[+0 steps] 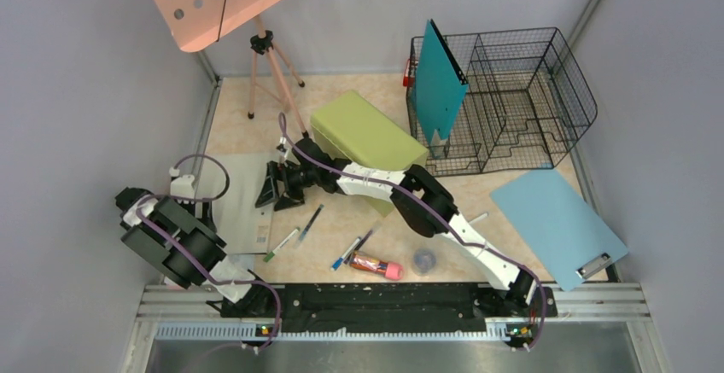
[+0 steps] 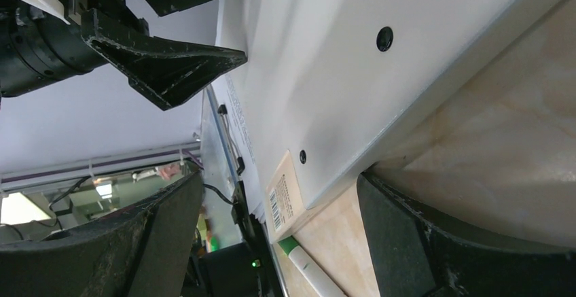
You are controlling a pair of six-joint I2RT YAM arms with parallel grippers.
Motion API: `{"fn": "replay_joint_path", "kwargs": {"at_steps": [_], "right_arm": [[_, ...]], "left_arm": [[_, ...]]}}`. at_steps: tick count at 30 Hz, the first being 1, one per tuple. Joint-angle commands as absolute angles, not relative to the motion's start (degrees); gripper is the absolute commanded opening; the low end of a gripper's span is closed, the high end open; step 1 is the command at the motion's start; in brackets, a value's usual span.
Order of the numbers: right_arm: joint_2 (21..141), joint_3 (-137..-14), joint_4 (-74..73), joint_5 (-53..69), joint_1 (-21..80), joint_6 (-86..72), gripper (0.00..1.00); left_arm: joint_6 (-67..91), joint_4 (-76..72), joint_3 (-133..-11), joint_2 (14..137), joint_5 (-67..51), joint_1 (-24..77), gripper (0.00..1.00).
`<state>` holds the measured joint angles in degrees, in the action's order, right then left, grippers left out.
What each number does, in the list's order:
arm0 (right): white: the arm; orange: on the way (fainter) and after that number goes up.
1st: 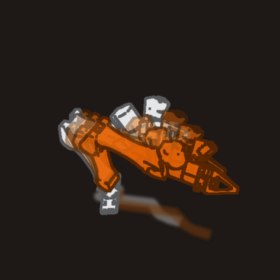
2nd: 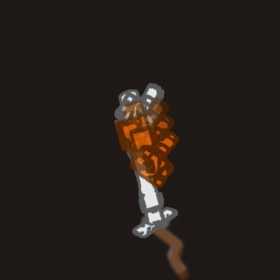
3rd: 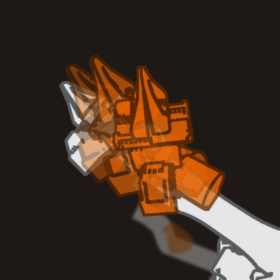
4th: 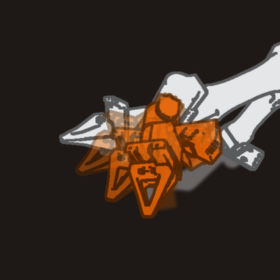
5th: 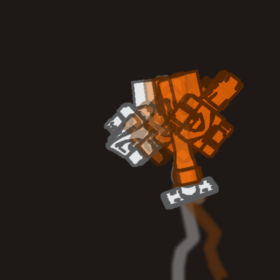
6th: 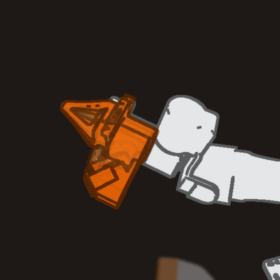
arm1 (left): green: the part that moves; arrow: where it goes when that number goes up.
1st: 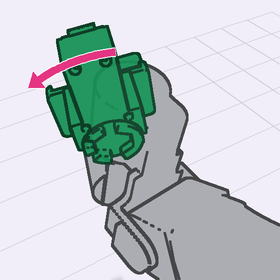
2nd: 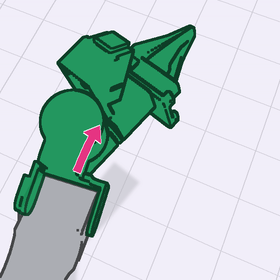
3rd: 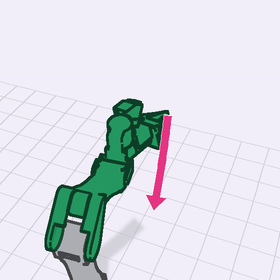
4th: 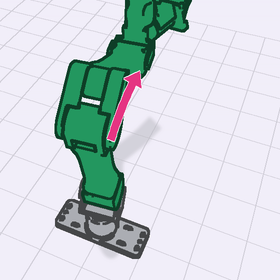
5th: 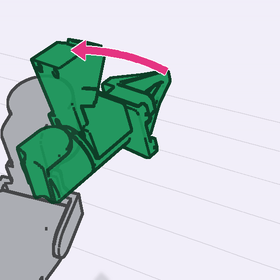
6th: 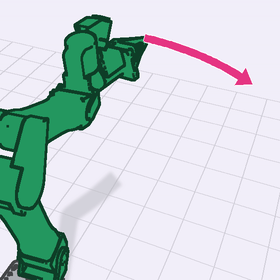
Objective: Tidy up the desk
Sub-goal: Pick up the folder from the corner of the board.
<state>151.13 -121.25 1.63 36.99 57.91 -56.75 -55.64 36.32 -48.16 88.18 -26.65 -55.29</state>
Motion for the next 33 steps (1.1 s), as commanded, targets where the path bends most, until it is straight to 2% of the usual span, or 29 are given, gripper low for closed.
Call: {"fn": "replay_joint_path", "kwargs": {"at_steps": [1,6,12,20,26,33], "right_arm": [[154.46,-122.39,2.15,37.02,58.51,-58.66,0.84],[153.93,-122.64,4.81,38.64,58.37,-59.71,0.84],[153.86,-121.49,18.95,44.49,58.37,-65.78,0.84],[152.49,-121.74,28.49,47.88,58.2,-68.2,0.84],[150.67,-122.96,24.53,48.32,58.05,-63.04,0.84],[150.78,-126.25,9.07,43.85,58.46,-49.24,0.84]], "left_arm": [[-55.69,49.01,-43.09,90.54,-29.33,-55.05,0.93],[-56.16,49.28,-43.1,90.62,-29.76,-55.06,0.93],[-57.12,50.18,-43.18,90.77,-30.56,-55.04,0.93],[-57.83,50.9,-43.35,90.97,-31.01,-55.07,0.92],[-57.99,51.03,-43.34,91.05,-31.13,-55.05,0.92],[-58.07,51.18,-43.25,90.8,-31.07,-55.03,0.92]]}}
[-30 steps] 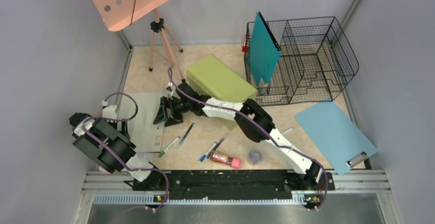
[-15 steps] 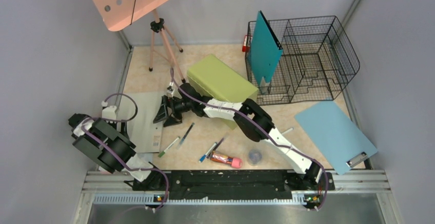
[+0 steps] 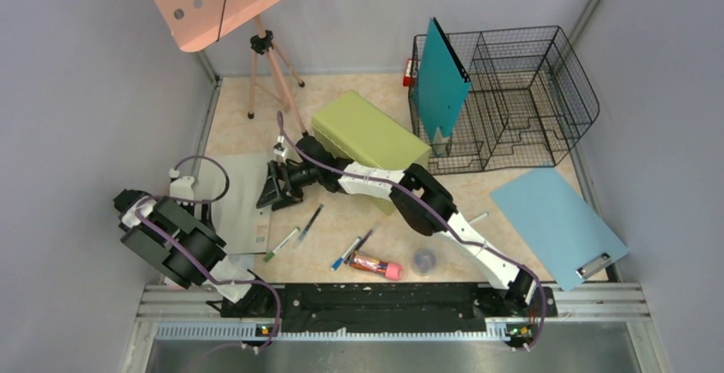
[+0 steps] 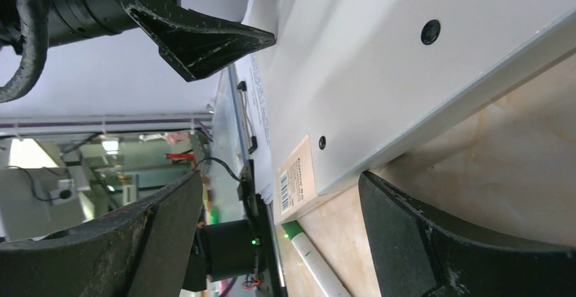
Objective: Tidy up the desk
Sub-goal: Pick up the folder from the corner of the board.
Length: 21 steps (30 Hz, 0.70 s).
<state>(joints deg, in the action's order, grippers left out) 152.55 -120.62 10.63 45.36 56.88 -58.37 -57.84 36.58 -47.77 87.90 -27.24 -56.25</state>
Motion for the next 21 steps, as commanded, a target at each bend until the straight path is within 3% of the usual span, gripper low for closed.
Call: {"fn": "replay_joint_path", "kwargs": {"at_steps": [1,8,21], "right_arm": [[150.92,-126.9,6.6,42.6,58.53,-47.1,0.84],[150.81,-129.02,-6.61,32.19,58.69,-43.4,0.84],[150.47,-130.87,-17.31,23.1,57.89,-49.25,0.84]], "left_arm": [[-58.04,51.22,-43.36,90.73,-30.98,-55.03,0.92],[-57.84,50.62,-43.2,90.25,-30.62,-55.03,0.92],[-61.68,50.26,-41.67,86.01,-29.52,-55.1,0.92]]}}
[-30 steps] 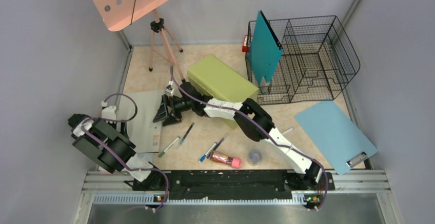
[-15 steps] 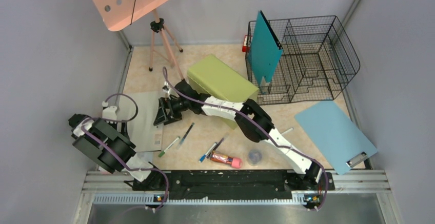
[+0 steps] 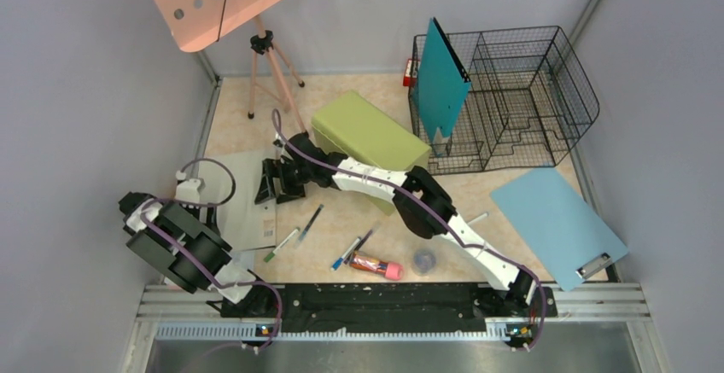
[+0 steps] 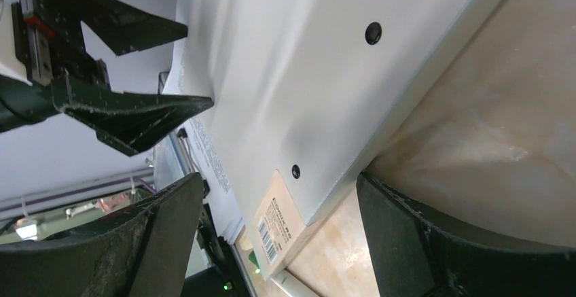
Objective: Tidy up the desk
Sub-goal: Pick up the folder from the corner of the board.
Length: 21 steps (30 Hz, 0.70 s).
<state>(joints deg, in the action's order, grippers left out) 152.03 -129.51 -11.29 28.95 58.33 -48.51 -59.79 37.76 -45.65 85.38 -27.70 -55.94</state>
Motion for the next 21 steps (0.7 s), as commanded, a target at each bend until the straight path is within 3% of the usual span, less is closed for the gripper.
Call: {"fn": "replay_joint_path", "kwargs": {"at_steps": [1,8,21], "right_arm": [[150.5,-130.79,-17.35,23.27,57.89,-49.73,0.84],[151.24,-128.08,-12.56,27.9,57.74,-54.2,0.84],[151.7,-123.16,11.25,40.87,57.66,-64.24,0.83]], "left_arm": [[-62.35,50.59,-41.71,85.73,-29.6,-55.05,0.92],[-66.69,53.39,-41.51,84.9,-30.57,-55.03,0.92],[-67.66,54.29,-41.93,86.13,-31.88,-55.03,0.92]]}}
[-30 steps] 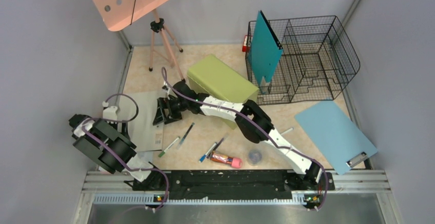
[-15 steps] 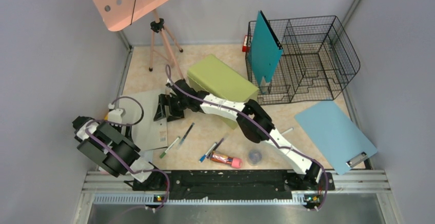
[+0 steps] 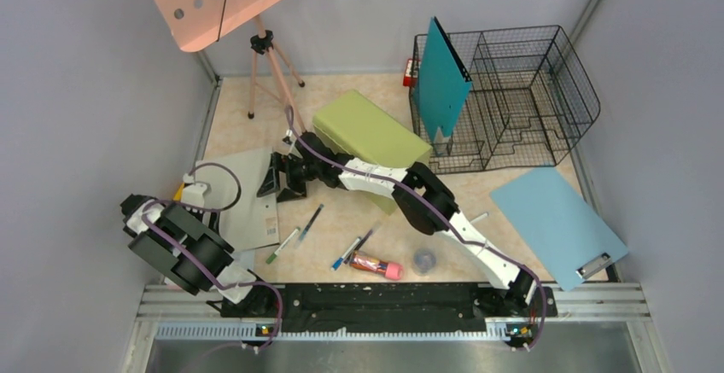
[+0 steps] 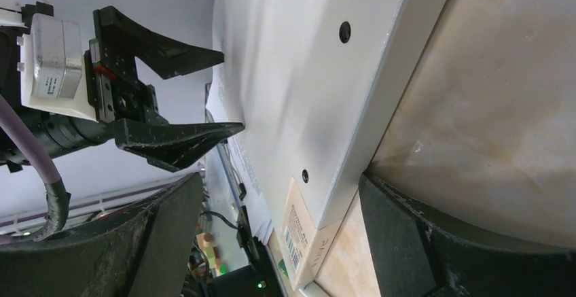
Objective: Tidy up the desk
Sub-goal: Pick up the folder from the corner of the board.
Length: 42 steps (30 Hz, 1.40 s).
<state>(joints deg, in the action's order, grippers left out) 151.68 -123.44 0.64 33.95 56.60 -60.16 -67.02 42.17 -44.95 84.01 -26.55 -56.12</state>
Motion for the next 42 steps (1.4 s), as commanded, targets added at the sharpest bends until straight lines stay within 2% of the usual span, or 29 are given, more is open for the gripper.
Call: {"fn": "replay_joint_path", "kwargs": {"at_steps": [1,12,16,21,28,35,42], "right_arm": [[151.74,-123.1,12.19,41.29,57.73,-64.39,0.83],[150.49,-124.59,20.68,47.18,58.6,-63.05,0.81],[149.74,-125.08,18.53,47.55,59.2,-60.58,0.81],[149.25,-126.61,9.37,45.05,59.58,-52.86,0.8],[148.75,-127.6,-11.33,32.24,59.89,-41.64,0.79],[147.93,-126.52,-20.43,22.89,59.96,-42.32,0.79],[147.06,-124.8,-21.36,24.3,60.21,-44.64,0.8]], "left_arm": [[-67.67,54.31,-41.92,86.13,-31.97,-55.09,0.92],[-67.97,54.41,-41.76,86.21,-32.47,-55.08,0.92],[-68.07,54.47,-41.67,86.16,-32.56,-55.05,0.92],[-68.29,54.5,-41.53,85.9,-32.65,-55.03,0.92],[-68.42,54.5,-41.24,85.31,-32.65,-55.02,0.92],[-67.44,54.0,-40.97,84.96,-32.48,-55.06,0.92],[-67.07,53.52,-40.86,84.66,-32.4,-55.09,0.92]]}}
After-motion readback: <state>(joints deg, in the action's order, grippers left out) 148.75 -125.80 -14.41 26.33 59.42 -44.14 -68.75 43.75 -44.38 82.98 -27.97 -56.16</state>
